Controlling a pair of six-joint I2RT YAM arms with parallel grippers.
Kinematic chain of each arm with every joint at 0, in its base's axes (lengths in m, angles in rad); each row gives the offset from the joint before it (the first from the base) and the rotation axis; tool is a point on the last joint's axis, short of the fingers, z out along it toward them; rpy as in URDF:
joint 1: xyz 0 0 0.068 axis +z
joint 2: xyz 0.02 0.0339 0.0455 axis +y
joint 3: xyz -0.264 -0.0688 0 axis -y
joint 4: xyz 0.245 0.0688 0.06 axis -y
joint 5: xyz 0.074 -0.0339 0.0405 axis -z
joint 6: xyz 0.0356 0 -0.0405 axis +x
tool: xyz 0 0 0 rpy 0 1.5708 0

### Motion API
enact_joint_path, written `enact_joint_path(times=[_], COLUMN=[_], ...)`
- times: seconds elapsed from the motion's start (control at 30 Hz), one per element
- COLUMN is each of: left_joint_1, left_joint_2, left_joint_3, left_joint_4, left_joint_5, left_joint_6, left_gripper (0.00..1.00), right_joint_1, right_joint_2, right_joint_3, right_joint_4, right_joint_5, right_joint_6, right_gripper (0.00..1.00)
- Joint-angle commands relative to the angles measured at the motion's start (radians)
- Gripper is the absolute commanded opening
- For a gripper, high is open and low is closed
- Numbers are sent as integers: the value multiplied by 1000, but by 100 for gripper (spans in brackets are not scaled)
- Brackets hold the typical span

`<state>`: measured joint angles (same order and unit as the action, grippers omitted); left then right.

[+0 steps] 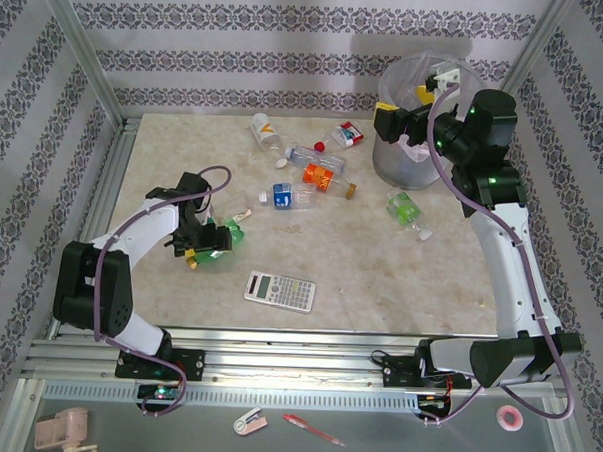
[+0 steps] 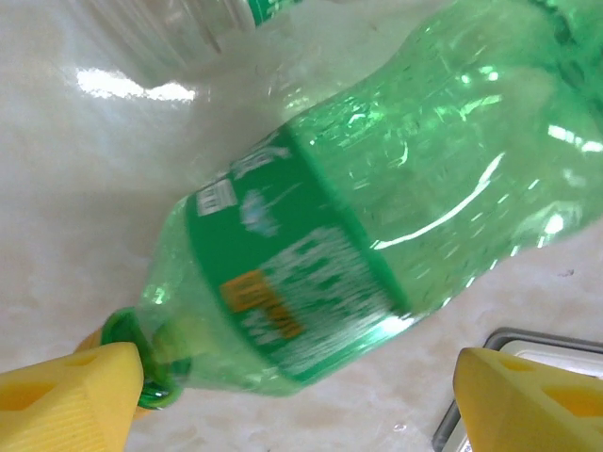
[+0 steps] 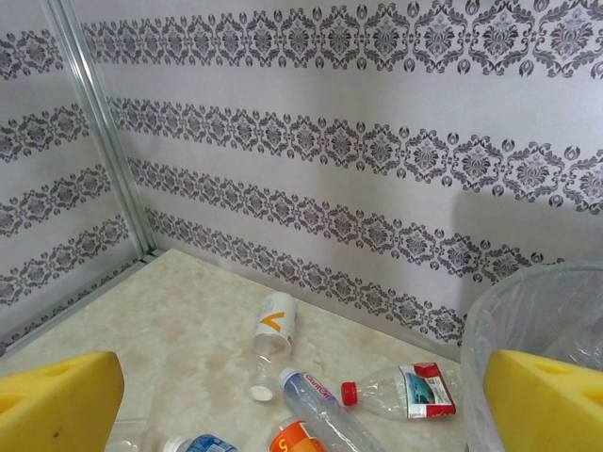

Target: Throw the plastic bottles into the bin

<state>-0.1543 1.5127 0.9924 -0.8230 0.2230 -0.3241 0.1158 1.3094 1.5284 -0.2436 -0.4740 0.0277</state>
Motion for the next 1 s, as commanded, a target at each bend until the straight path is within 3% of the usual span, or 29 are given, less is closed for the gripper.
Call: enact_joint_path(times=[0.0,0.6,0.97], left_joint_1=[-9,-51,-73], left_joint_2=[-13,110,107], left_joint_3=[-17,37,8], left_joint_4=[-8,17,67], left_joint_5=[-20,-118,-66], left_joint_6=[-27,43,71], left_gripper=[86,83,76], right_joint_1=[11,25,30], right_joint_2=[-4,2,-1], right_joint_3=[5,-1,-1], right_joint_4=[18,13,4], right_joint_5=[-30,-41,-43], right_joint_6=[-2,-8,-19], right_gripper=[98,98,98])
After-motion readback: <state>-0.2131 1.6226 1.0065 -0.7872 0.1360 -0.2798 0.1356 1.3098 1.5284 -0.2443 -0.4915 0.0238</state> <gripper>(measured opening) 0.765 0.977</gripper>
